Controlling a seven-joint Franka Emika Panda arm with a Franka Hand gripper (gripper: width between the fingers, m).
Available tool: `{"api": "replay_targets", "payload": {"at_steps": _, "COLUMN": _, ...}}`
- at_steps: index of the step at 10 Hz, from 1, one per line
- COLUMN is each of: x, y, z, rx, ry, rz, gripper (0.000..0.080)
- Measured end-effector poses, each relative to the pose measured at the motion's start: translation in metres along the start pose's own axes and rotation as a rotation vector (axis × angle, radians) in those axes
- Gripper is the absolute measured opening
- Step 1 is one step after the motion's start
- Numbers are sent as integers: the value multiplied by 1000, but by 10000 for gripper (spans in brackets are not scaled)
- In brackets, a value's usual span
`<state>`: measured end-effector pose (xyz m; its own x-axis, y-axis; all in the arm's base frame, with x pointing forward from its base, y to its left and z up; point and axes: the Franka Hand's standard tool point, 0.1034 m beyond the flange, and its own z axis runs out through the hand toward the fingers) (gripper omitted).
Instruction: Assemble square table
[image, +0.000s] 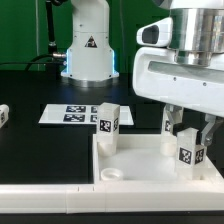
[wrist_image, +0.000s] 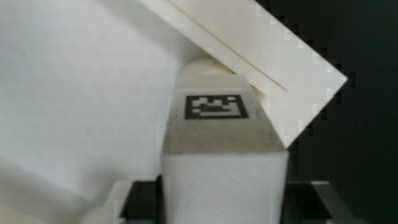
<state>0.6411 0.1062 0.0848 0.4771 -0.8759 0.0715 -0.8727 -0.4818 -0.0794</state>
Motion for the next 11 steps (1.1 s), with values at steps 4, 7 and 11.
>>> {"api": "replay_targets", "payload": {"at_steps": 4, "x": -1, "y": 1, "z": 0, "rx": -2, "ry": 0, "rz": 40, "gripper": 312}}
{"api": "replay_targets", "payload": {"at_steps": 7, "x": -10, "y": -3, "z": -2, "rx": -24, "ry": -6, "rz": -220, "gripper": 618}}
{"api": "replay_targets", "payload": {"at_steps": 11, "x": -7, "y": -1, "z": -1, "rx": -23, "ry": -8, "rz": -503, "gripper": 647}}
